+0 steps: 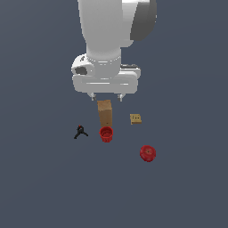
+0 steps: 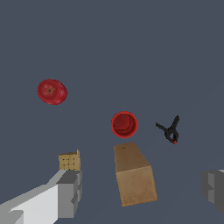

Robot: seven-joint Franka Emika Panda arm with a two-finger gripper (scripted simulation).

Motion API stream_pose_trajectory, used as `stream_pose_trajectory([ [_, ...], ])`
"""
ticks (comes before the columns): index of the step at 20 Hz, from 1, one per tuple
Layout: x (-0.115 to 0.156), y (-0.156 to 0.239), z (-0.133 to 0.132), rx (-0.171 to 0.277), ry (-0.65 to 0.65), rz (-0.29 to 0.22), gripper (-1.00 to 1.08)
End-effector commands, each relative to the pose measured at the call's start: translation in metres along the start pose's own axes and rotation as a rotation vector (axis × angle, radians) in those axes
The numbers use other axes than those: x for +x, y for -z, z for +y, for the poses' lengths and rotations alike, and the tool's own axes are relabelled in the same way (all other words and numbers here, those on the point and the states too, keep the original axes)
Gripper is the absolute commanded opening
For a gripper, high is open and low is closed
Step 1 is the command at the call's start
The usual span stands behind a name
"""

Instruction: Pick up a designated object from a clutter of objects.

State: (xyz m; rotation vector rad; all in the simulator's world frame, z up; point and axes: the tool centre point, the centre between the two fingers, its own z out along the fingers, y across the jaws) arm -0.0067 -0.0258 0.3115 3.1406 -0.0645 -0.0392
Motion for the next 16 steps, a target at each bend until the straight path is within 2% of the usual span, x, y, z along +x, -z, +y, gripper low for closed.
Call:
stream_pose_trajectory([
  [1,0.000,0.000,0.000,0.000,0.000,0.000,1.00],
  [10,-0.001,0.011,0.006,-0.032,0.037,0.016,1.00],
  [16,0.000,0.010,0.005,-0.033,0.035,0.016,1.00],
])
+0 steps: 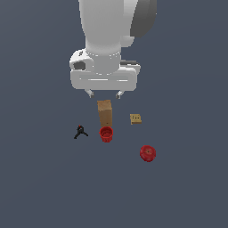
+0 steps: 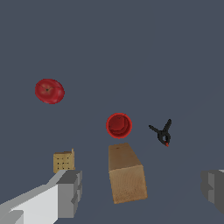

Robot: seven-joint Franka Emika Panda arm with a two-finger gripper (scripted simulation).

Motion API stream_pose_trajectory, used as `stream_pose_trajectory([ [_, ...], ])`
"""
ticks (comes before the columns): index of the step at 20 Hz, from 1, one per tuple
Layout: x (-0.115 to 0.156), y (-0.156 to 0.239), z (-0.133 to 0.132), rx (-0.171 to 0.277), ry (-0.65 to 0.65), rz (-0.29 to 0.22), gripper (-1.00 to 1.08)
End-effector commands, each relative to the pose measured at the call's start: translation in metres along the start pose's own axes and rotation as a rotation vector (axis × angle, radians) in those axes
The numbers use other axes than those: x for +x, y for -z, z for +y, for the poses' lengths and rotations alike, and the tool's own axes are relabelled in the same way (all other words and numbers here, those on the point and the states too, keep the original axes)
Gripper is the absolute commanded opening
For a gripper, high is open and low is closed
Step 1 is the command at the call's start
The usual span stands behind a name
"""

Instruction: Pick up a designated object from a clutter of objects.

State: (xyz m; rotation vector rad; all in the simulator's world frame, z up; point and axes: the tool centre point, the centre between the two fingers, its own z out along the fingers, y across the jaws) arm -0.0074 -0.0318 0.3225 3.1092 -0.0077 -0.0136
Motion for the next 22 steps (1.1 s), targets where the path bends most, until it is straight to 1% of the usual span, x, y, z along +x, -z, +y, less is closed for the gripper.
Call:
stream_pose_trajectory([
  [1,0.002,-0.002,-0.002,-0.001,-0.003,0.000,1.00],
  [7,0.017,-0.016,-0.016,-0.001,-0.028,0.001,1.00],
  [12,0.037,-0.037,-0.037,-0.001,-0.065,0.003,1.00],
  [16,0.056,-0.062,-0.062,0.000,-0.105,0.005,1.00],
  [22,0.084,-0.112,-0.110,0.008,-0.178,0.008,1.00],
])
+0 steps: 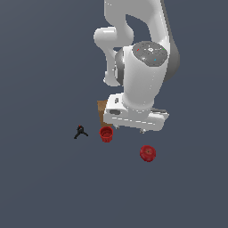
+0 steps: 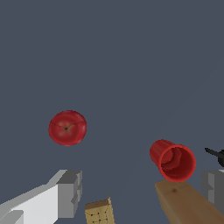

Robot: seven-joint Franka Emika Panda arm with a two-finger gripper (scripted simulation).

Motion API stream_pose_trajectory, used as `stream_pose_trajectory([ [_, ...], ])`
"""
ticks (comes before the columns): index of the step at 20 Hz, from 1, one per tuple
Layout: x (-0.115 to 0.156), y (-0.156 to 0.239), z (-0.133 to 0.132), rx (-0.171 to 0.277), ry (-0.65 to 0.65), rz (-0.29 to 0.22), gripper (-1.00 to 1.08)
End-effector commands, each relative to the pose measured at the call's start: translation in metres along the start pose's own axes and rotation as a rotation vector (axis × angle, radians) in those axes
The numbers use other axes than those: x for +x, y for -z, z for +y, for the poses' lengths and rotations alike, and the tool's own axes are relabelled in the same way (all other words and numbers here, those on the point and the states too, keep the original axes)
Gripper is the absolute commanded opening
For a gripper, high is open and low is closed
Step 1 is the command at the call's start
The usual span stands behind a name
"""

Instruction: Pick up a designated object from a clutter of objects.

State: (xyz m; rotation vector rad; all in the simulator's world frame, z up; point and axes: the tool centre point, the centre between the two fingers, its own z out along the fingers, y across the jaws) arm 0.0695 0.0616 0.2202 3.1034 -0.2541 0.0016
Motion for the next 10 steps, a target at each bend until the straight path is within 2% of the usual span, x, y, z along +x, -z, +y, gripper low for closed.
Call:
stream_pose_trajectory([
  [1,0.006,-0.022,-0.022,0.004,-0.031,0.001,1.00],
  [10,0.014,-0.090,-0.085,0.019,-0.122,-0.002,1.00],
])
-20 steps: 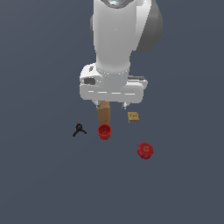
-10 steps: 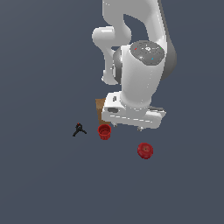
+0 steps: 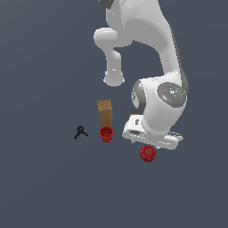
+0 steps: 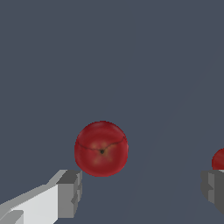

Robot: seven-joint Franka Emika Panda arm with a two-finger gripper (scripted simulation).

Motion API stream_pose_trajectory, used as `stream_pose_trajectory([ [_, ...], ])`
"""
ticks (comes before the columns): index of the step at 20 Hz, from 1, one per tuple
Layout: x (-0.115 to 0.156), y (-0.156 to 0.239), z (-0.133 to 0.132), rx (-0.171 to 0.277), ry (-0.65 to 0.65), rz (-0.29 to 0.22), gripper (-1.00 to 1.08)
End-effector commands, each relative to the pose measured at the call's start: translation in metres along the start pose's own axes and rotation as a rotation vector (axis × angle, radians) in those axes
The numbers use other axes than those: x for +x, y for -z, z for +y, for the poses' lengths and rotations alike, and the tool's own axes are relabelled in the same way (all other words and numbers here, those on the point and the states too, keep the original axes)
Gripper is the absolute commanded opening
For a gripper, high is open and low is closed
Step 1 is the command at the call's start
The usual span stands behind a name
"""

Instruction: Pick up a designated object from a clutter of objects.

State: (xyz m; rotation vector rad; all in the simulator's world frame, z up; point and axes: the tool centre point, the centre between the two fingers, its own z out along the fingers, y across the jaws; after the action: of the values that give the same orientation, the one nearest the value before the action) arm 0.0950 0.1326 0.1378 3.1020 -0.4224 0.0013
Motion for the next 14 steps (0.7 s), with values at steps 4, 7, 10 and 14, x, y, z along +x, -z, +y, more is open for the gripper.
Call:
stream_pose_trajectory([
  [4,-0.002,-0.028,-0.024,0.007,-0.039,-0.001,1.00],
  [7,-0.004,-0.037,-0.031,0.010,-0.050,-0.002,1.00],
  [10,-0.004,-0.041,-0.034,0.011,-0.055,-0.003,1.00],
  [14,-0.005,-0.042,-0.034,0.010,-0.052,-0.004,1.00],
])
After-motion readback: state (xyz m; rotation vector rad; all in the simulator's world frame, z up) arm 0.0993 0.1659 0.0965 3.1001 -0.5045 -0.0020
